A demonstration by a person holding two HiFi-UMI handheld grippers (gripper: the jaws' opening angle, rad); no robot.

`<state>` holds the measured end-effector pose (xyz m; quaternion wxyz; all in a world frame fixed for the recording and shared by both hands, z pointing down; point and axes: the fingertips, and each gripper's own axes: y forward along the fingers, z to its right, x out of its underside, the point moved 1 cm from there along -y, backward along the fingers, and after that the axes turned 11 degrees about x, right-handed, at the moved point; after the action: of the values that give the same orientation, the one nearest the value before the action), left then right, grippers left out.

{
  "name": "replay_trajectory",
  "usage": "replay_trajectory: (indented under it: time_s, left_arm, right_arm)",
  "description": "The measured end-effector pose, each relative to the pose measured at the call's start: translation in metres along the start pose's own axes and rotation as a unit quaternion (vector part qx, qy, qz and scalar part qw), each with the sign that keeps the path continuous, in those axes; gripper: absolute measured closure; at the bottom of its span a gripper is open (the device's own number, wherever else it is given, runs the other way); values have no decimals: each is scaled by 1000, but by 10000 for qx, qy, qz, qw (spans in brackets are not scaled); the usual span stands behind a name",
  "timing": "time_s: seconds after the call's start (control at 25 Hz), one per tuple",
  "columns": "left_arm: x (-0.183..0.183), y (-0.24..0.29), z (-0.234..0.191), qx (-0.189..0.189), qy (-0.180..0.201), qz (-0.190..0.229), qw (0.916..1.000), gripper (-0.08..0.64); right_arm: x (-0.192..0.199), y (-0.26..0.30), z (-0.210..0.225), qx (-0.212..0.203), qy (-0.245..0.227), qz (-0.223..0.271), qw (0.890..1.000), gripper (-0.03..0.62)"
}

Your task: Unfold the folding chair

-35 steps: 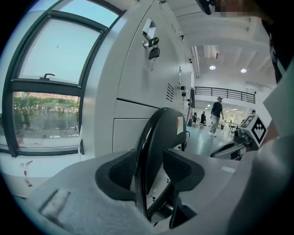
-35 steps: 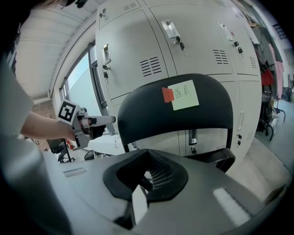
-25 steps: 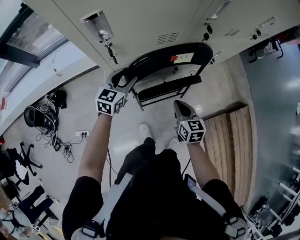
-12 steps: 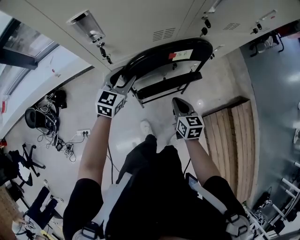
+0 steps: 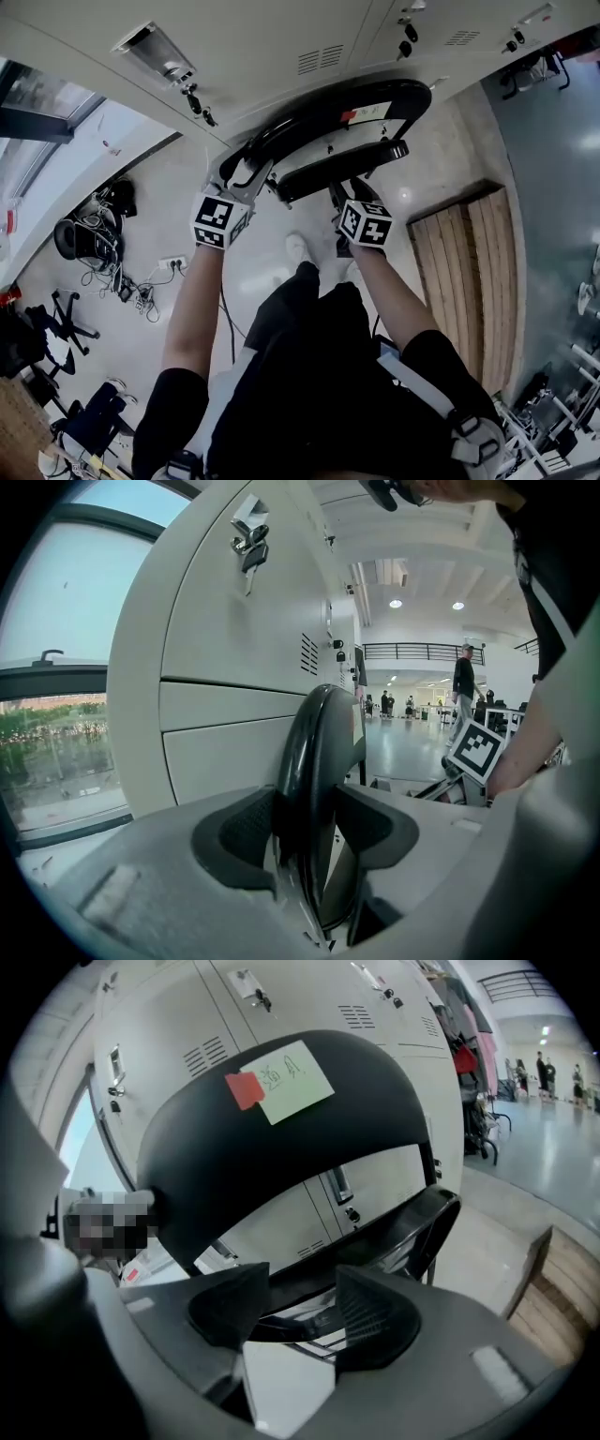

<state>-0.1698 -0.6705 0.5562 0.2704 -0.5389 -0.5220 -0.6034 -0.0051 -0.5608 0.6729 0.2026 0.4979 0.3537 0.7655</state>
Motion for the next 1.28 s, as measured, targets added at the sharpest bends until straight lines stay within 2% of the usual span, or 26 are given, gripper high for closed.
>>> replay_trajectory:
  time_s: [0.08,0.2,0.28,0.6,0.76,0.96,1.12,1.28]
  left_arm:
    - [0,0,1,-15,-8,-9,10000,353]
    - [0,0,4,10,-17,-72,10000,353]
    - [0,-1,6,40,-29,-104,9999,353]
    - [1,-3,14,32,89,-54,9999,352]
    - [5,-6,27,291,-12,11,9996,350]
    - [7,-5,35,439,-214,228,9985,360]
    - [9,-1,34,217,63,120,9997,364]
    - [12,2,31,135,-116,-14,9998,358]
  right_arm:
    - [5,10,5,242,676,-276,9970,332]
    - [15,23,13,402,2036,-628,9762,251]
    - [18,31,14,426,2467,-702,9656,250]
    - [18,61,15,731,2931,-909,9489,306]
    - [24,64,19,973,2957,-986,9452,347]
    - [29,59,21,740,2889,-859,9506,353]
    - [37,53,24,625,2948,-874,9495,356]
    - [50,44,31,516,3022,-950,9471,357]
